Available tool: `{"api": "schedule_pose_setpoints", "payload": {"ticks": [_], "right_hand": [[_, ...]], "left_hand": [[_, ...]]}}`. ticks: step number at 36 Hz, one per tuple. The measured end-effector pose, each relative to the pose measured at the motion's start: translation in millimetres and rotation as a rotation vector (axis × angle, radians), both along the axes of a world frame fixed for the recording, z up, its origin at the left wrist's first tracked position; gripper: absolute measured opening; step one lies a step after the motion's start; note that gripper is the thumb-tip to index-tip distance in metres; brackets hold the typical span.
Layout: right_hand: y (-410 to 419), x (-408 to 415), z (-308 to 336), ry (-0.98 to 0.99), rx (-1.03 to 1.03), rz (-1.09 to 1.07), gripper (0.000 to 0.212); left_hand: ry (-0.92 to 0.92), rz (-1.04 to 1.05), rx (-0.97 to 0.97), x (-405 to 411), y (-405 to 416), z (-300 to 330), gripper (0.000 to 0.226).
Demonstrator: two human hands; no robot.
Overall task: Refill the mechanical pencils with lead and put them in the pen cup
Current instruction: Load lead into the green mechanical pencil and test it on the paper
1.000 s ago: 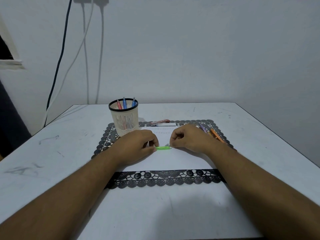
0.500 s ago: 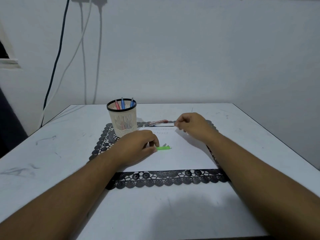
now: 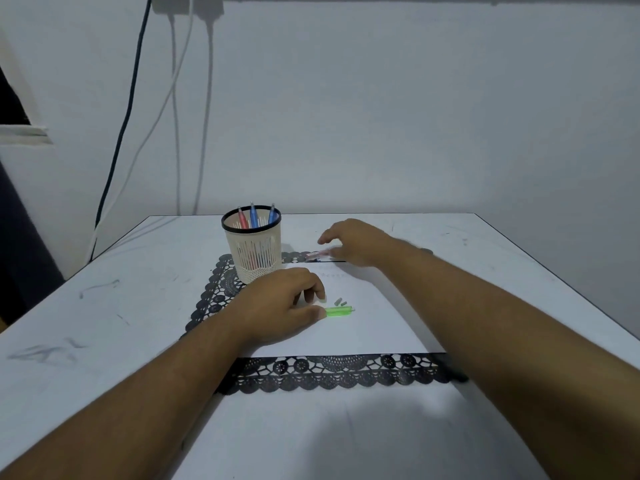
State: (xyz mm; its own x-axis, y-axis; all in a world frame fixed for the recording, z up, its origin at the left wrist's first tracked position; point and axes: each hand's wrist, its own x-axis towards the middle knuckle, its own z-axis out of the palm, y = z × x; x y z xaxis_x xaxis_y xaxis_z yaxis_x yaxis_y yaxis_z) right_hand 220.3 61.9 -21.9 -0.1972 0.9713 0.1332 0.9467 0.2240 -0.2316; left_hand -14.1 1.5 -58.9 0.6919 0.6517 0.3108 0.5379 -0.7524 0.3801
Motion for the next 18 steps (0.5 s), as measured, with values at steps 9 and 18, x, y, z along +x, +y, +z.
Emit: {"api": "schedule_pose_setpoints", "payload": {"ticks": [9, 18], "right_hand": [[19, -22, -16, -0.223, 0.081, 0.017, 0.037], [10, -9, -8, 0.186, 0.12, 0.039, 0.029]], "left_hand": [[-0.002, 0.008, -0.027, -3, 0, 7, 0.031], [-0.026, 0.002, 0.027, -6, 3, 10, 0.027]]}}
